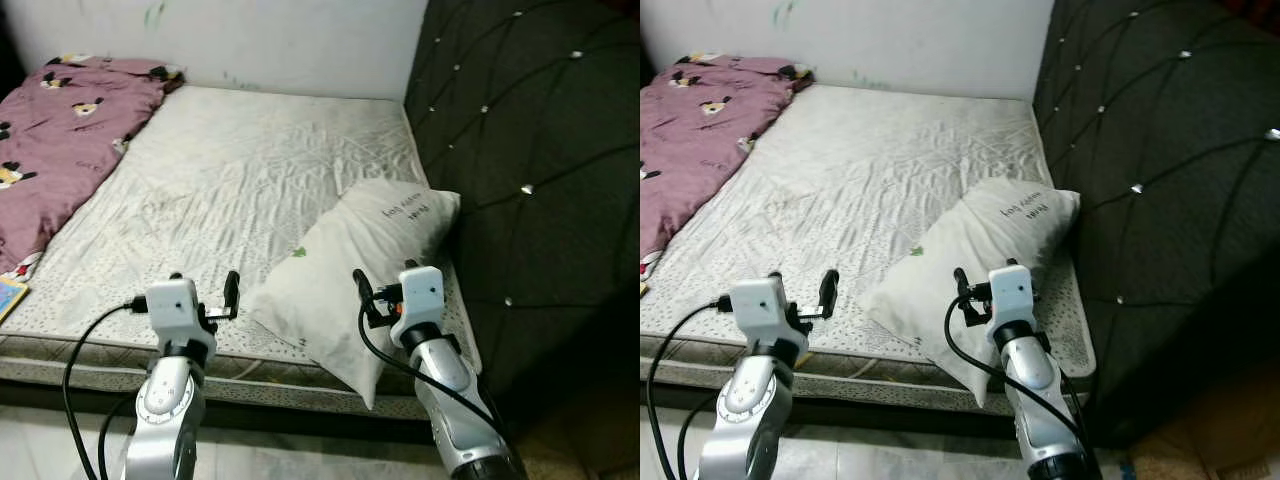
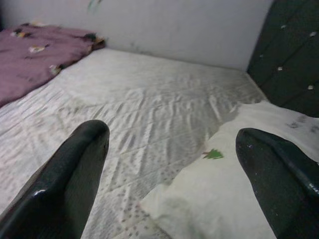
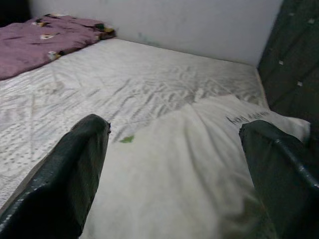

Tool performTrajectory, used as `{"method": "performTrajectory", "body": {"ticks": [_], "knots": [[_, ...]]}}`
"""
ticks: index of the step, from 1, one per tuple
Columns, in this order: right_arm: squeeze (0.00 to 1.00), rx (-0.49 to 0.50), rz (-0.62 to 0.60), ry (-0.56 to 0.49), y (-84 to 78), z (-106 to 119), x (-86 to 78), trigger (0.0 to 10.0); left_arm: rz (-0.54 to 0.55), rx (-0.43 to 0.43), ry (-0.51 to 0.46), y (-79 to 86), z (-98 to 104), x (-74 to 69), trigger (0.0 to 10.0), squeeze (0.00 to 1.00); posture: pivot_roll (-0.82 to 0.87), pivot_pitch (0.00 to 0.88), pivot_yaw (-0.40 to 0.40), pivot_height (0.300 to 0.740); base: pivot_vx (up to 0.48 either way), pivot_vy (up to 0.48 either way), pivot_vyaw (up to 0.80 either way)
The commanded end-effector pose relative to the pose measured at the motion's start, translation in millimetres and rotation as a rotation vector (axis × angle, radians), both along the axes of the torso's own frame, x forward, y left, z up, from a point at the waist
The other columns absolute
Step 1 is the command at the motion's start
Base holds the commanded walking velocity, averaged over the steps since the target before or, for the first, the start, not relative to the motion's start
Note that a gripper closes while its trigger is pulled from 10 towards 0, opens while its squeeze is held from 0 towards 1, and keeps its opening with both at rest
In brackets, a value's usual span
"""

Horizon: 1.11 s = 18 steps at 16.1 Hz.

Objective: Clean up the room

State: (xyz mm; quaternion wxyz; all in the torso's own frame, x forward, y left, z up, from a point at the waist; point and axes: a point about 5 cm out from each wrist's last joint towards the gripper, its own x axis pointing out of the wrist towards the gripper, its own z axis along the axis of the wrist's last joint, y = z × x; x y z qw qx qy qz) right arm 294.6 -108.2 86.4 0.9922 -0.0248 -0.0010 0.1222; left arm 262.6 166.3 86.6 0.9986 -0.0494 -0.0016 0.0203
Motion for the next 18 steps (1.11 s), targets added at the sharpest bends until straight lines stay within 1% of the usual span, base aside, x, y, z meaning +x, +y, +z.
{"method": "performTrajectory", "body": {"ticks": [1, 3, 9, 14, 17, 18], "knots": [[0.00, 0.013, 0.035, 0.006, 7.1, 1.0, 2.1, 10.0, 0.035, 0.007, -0.015, 6.7, 3.2, -3.0, 10.0, 0.00, 0.08, 0.046, -0.047, 0.740, 0.000, 0.000, 0.00], [0.00, 0.020, 0.039, 0.009, 8.9, 1.0, 1.6, 10.0, 0.038, -0.002, -0.012, 8.2, 3.2, -4.6, 10.0, 0.00, 0.07, 0.054, -0.038, 0.740, 0.000, 0.000, 0.00], [0.00, 0.013, 0.011, 0.005, 3.0, 0.4, 3.4, 10.0, -0.010, -0.009, -0.027, 0.4, 5.6, 2.7, 10.0, 0.00, 0.05, 0.048, -0.032, 0.740, 0.000, 0.000, 0.00], [0.00, 0.010, 0.007, 0.019, 2.6, -1.2, 3.2, 10.0, -0.021, -0.022, -0.020, -0.4, 6.2, 4.9, 10.0, 0.00, 0.04, 0.060, -0.025, 0.740, 0.000, 0.000, 0.00], [0.00, 0.019, 0.004, 0.026, 2.0, -2.2, 3.9, 10.0, -0.017, -0.024, -0.020, -0.4, 6.0, 4.8, 10.0, 0.00, 0.04, 0.061, -0.028, 0.740, 0.000, 0.000, -0.80], [0.00, 0.016, 0.008, 0.022, 2.6, -1.8, 3.5, 10.0, -0.018, -0.026, -0.020, -0.5, 6.1, 4.7, 10.0, 0.00, 0.04, 0.061, -0.028, 0.740, 0.000, 0.000, 0.00]]}}
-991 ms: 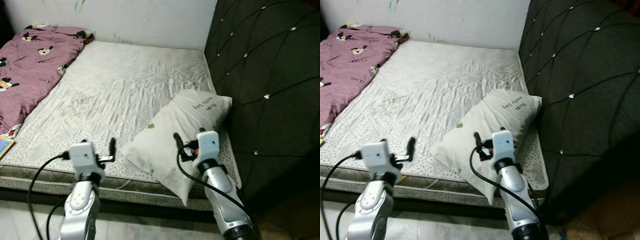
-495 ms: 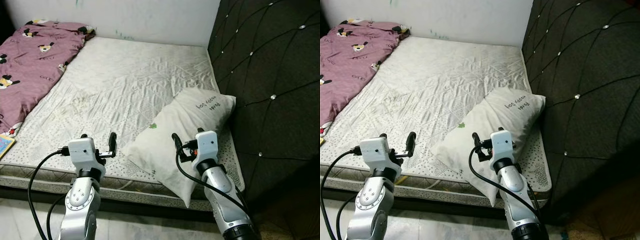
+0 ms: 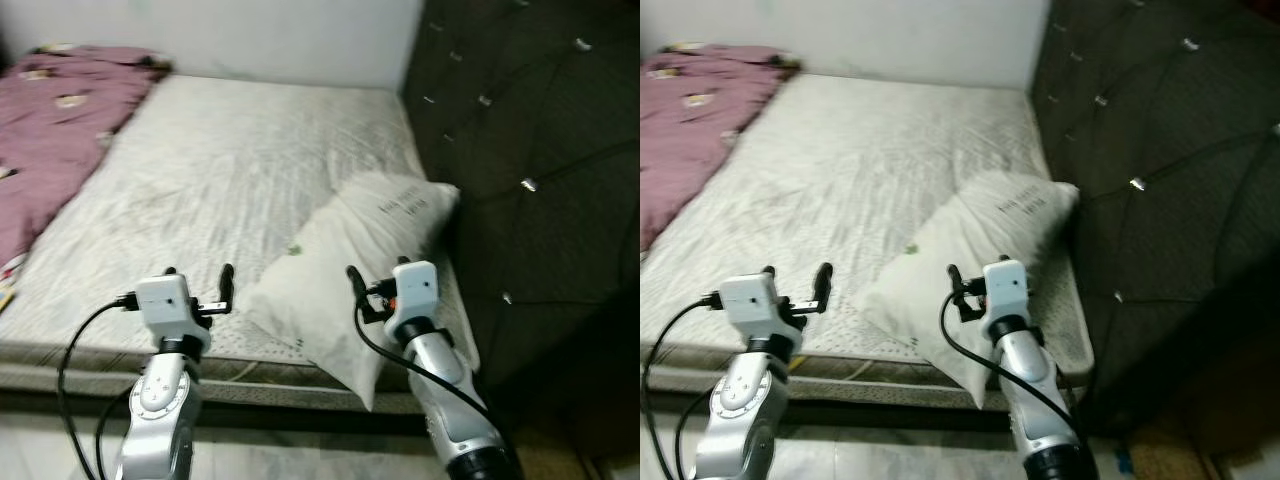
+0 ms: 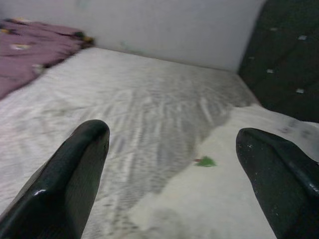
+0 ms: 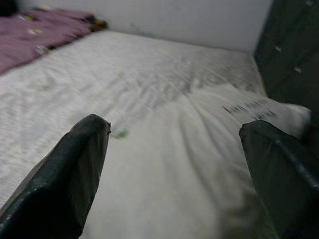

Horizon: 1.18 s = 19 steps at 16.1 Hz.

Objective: Clean up the room

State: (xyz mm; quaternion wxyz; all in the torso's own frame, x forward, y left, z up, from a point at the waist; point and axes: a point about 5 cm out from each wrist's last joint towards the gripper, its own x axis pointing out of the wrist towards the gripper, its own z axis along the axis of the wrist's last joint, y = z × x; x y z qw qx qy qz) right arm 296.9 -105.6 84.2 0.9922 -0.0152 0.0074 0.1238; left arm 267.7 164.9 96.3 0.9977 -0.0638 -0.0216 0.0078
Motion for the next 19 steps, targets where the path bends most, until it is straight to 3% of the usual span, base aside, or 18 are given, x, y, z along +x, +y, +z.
{"method": "performTrajectory", "body": {"ticks": [1, 11, 19], "knots": [[0.00, -0.002, 0.006, 0.003, 0.1, 0.5, 1.2, 10.0, 0.003, 0.003, 0.021, 0.9, -3.6, -0.3, 10.0, 0.00, 0.04, 0.061, -0.028, 0.740, 0.000, 0.000, 0.00], [0.00, -0.014, 0.014, -0.001, -1.1, 0.9, 1.8, 10.0, -0.034, -0.004, 0.009, -3.4, -2.4, 0.0, 10.0, 0.00, 0.04, 0.059, -0.034, 0.740, 0.392, 0.000, 0.00], [0.00, -0.010, 0.015, 0.002, -1.1, 0.7, 2.0, 10.0, -0.038, -0.008, 0.015, -3.7, -3.6, 0.5, 10.0, 0.00, 0.04, 0.058, -0.034, 0.740, 0.128, 0.000, 0.00]]}}
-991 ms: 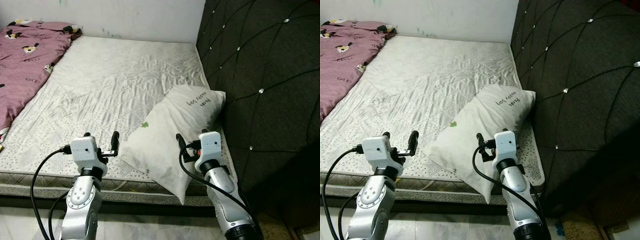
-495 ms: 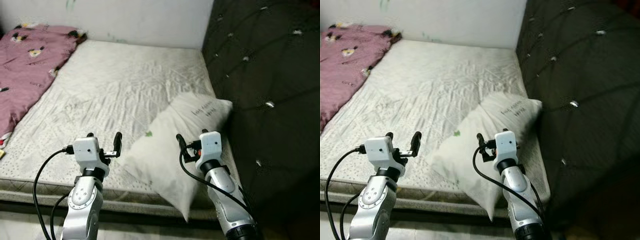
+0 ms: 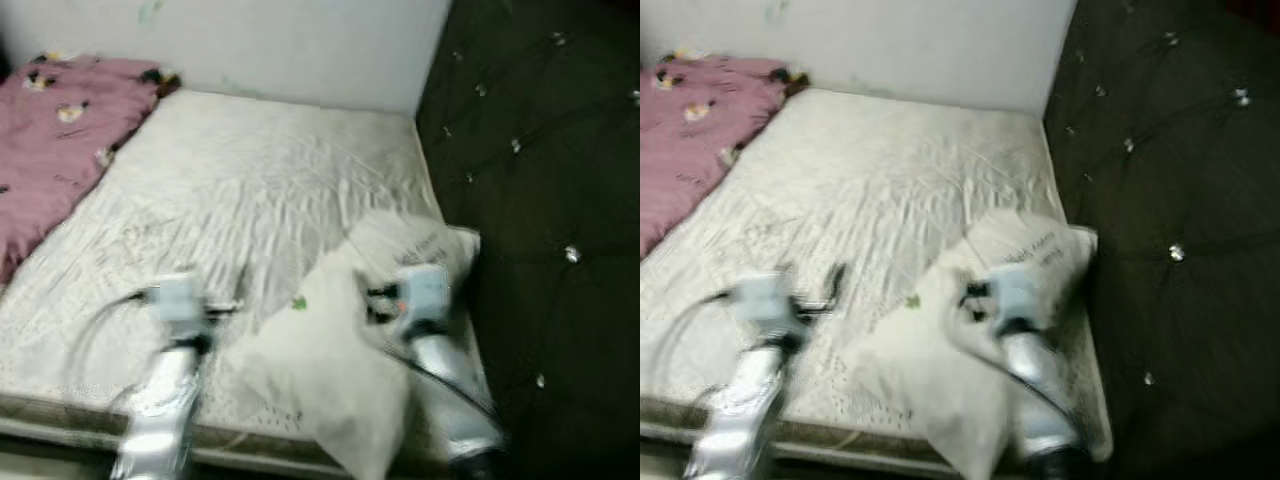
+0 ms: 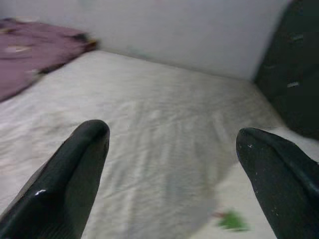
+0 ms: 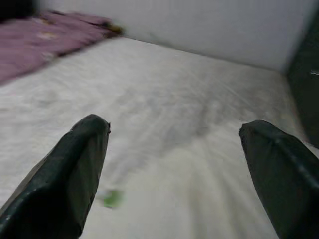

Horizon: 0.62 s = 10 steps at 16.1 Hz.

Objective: Clean up the room

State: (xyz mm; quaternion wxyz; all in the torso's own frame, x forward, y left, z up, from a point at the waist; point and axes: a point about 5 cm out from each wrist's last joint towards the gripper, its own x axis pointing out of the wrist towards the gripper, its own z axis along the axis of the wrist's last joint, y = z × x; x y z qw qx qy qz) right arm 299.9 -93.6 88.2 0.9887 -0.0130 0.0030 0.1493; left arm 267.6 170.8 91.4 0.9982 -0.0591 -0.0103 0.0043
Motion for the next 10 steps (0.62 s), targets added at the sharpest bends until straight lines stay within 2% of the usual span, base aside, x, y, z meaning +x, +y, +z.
{"method": "performTrajectory", "body": {"ticks": [1, 8, 10], "knots": [[0.00, -0.014, -0.037, 0.010, -13.1, -3.3, -0.9, 10.0, -0.024, -0.014, -0.005, -9.1, 1.0, 0.5, 10.0, 0.00, 0.04, 0.058, -0.034, 0.740, 0.000, 0.000, 0.00], [0.00, -0.003, -0.030, 0.003, -13.1, -1.0, -1.3, 10.0, 0.011, -0.001, 0.003, -6.2, 0.3, -0.6, 10.0, 0.00, 0.04, 0.063, -0.035, 0.740, 0.000, 0.000, 0.00], [0.00, 0.011, -0.048, -0.017, -18.2, 5.4, -2.3, 10.0, 0.014, 0.012, -0.008, -5.0, 6.7, -4.4, 10.0, 0.00, 0.04, 0.068, -0.034, 0.740, 0.000, 0.000, 0.00]]}}
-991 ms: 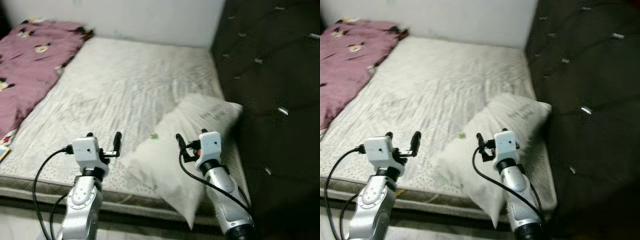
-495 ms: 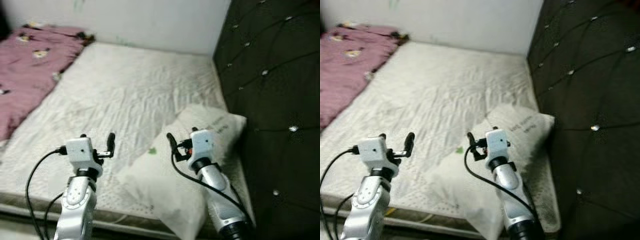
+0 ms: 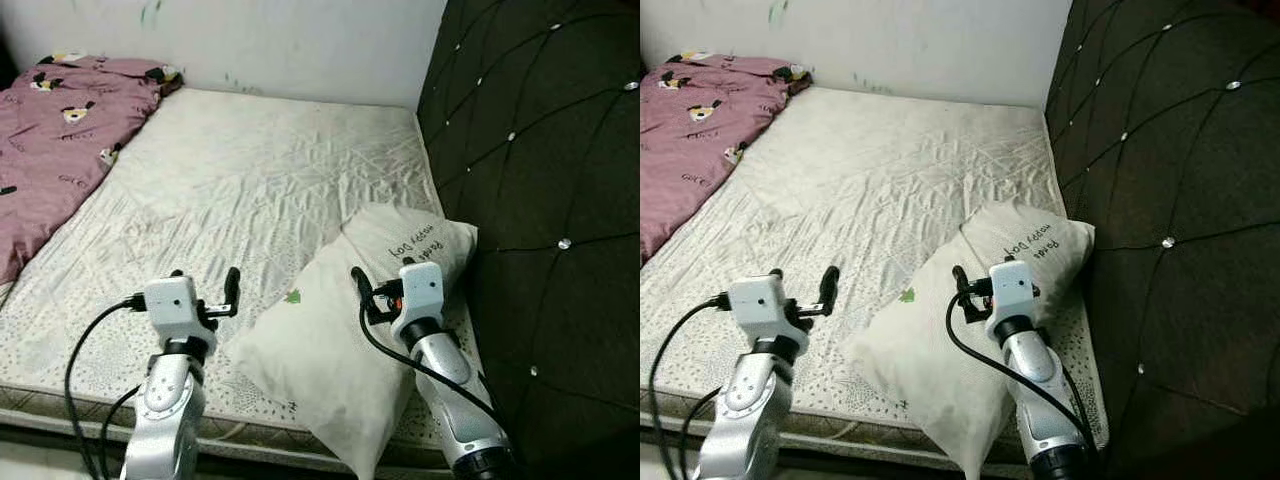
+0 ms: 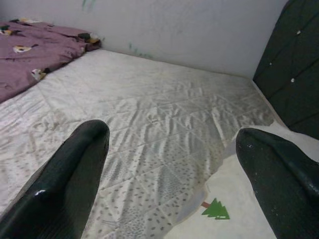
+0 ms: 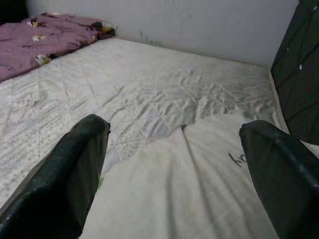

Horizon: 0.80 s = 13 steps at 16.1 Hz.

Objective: Clean up the room

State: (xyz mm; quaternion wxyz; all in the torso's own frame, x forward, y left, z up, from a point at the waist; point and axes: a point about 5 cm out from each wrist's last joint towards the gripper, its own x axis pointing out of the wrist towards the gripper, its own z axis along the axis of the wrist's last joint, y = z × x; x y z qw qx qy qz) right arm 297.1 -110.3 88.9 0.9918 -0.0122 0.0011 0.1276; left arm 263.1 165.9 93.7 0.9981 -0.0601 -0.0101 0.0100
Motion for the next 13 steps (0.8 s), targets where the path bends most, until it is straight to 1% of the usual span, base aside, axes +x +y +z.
{"method": "performTrajectory", "body": {"ticks": [1, 3, 4, 5, 6, 8, 10, 12, 13], "knots": [[0.00, 0.023, -0.013, -0.013, -4.8, 6.5, -0.7, 10.0, 0.001, 0.015, -0.014, 0.5, 6.8, -3.7, 10.0, 0.00, 0.05, 0.069, -0.033, 0.740, 0.000, 0.000, 0.00], [0.00, 0.048, -0.023, 0.000, -11.7, 7.9, -6.0, 10.0, 0.008, 0.035, -0.006, 6.1, 4.1, -18.4, 10.0, 0.00, 0.05, 0.078, -0.034, 0.740, 0.000, 0.000, 0.00], [0.00, 0.042, -0.025, 0.003, -14.1, 7.6, -8.5, 10.0, 0.020, 0.031, 0.004, 9.7, 1.4, -24.9, 10.0, 0.00, 0.05, 0.080, -0.034, 0.740, 0.000, 0.000, 0.00], [0.00, 0.049, -0.033, 0.012, -16.3, 7.0, -10.3, 10.0, 0.028, 0.029, 0.006, 12.4, 0.8, -28.6, 10.0, 0.00, 0.05, 0.082, -0.034, 0.740, 0.000, 0.000, 0.00], [0.00, 0.047, -0.050, 0.024, -24.0, 7.5, -17.4, 10.0, 0.059, 0.041, 0.024, 23.0, -0.7, -39.5, 10.0, 0.00, 0.06, 0.088, -0.038, 0.740, 0.000, 0.000, 0.00], [0.00, 0.038, -0.054, 0.037, -25.9, 3.7, -20.3, 10.0, 0.070, 0.046, 0.034, 26.9, -2.8, -40.5, 10.0, 0.00, 0.06, 0.091, -0.039, 0.740, 0.000, 0.000, 0.00], [0.00, 0.024, -0.056, 0.040, -23.2, 3.1, -18.7, 10.0, 0.046, 0.062, 0.032, 21.3, -1.8, -38.0, 10.0, 0.00, 0.05, 0.093, -0.038, 0.740, 0.000, 0.000, 0.00], [0.00, 0.007, -0.042, 0.043, -20.9, 2.1, -21.7, 10.0, 0.041, 0.062, 0.030, 20.3, -0.5, -38.9, 10.0, 0.00, 0.05, 0.097, -0.039, 0.740, 0.000, 0.000, 0.00], [0.00, 0.010, -0.053, 0.063, -22.3, -0.2, -21.7, 10.0, 0.042, 0.058, 0.033, 20.7, -1.0, -39.0, 10.0, 0.00, 0.05, 0.101, -0.039, 0.740, 0.000, 0.000, 0.00]]}}
